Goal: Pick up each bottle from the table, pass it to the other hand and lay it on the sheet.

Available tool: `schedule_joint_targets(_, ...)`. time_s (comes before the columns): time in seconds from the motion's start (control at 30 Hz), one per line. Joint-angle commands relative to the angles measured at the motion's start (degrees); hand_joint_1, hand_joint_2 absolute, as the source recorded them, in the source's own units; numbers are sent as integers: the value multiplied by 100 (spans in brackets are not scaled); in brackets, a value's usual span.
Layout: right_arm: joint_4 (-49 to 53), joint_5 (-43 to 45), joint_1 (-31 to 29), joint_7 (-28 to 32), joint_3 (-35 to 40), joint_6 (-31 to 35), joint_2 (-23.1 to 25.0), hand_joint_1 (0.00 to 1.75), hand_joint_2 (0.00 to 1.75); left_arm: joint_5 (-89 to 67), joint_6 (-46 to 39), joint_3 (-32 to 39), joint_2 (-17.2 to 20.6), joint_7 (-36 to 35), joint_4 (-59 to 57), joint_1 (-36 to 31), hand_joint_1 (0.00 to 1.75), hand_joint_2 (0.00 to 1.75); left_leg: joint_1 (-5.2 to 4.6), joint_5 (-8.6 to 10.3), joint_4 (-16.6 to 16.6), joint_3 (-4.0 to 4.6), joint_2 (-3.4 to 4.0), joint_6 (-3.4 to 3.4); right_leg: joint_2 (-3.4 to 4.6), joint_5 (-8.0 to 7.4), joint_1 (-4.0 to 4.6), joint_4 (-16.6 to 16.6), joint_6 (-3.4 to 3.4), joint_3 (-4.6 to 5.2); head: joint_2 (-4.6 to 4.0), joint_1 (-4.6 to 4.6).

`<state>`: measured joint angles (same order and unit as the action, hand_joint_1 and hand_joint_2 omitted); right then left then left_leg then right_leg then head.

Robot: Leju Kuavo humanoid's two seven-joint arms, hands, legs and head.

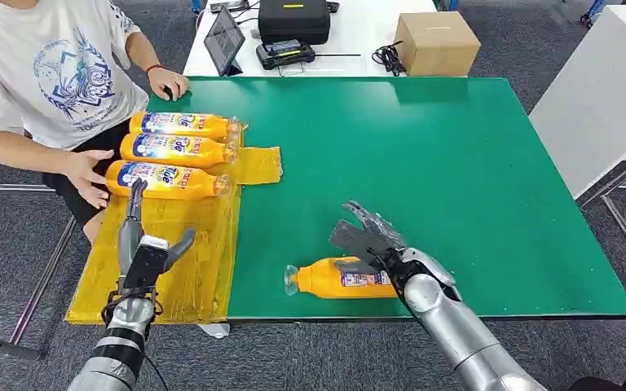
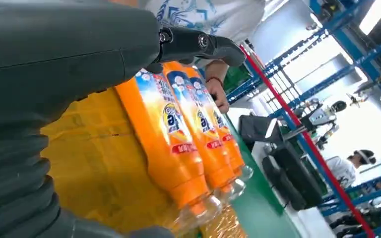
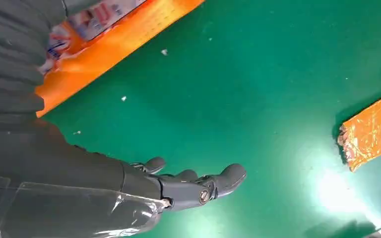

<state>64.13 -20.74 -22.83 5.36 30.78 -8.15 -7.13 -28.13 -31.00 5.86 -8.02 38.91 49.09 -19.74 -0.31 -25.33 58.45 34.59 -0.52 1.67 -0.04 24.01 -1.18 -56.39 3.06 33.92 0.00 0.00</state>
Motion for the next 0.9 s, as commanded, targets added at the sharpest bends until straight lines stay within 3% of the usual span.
schedule_joint_targets(0.03, 638, 725, -357, -12, 557, -418, -1032, 0, 175, 167, -230, -545, 209, 109, -623, -259, 0, 175, -1, -1, 1, -4, -1, -5, -4, 3, 0, -3, -7, -5, 0, -2)
schedule_joint_targets(0.13, 908, 816, -589, -203, 815, -492, -1645, 0, 175, 17, -474, -733, 293, 109, -729, -288, 0, 175, -1, -4, 7, -5, -5, -6, -8, 6, 0, -7, -9, -8, 0, 0)
schedule_joint_targets(0.3, 946, 870, -648, -244, 857, -555, -1782, 0, 175, -14, -583, -766, 312, 109, -736, -280, 0, 175, -1, -3, 3, -6, -1, -6, -3, 3, 1, -3, -8, -8, 0, 0)
schedule_joint_targets(0.43, 1525, 1269, -745, -386, 1116, -987, -2558, 0, 175, 70, -524, -907, 304, 109, -804, -298, 0, 175, 1, -8, 5, -16, 3, -10, -3, 8, 3, -5, -13, -16, 0, -2)
schedule_joint_targets(0.57, 1635, 1359, -703, -425, 1164, -1057, -2599, 0, 175, 93, -499, -930, 265, 109, -855, -344, 0, 175, 3, -10, 12, -15, -22, -10, -27, 12, 6, -5, -13, -23, 0, -2)
schedule_joint_targets(0.73, 1637, 1363, -701, -439, 1177, -1050, -2583, 0, 175, 94, -506, -932, 264, 109, -864, -349, 0, 175, 5, -10, 3, -20, 7, -11, -4, 3, 8, 2, -14, -22, 0, -2)
schedule_joint_targets(0.9, 2232, 1252, -697, -580, 1740, -1265, -3040, 0, 175, 117, -458, -1061, 201, 109, -995, -453, 0, 175, 3, -8, 6, -13, -1, -9, -10, 4, 6, -2, -12, -15, 0, -2)
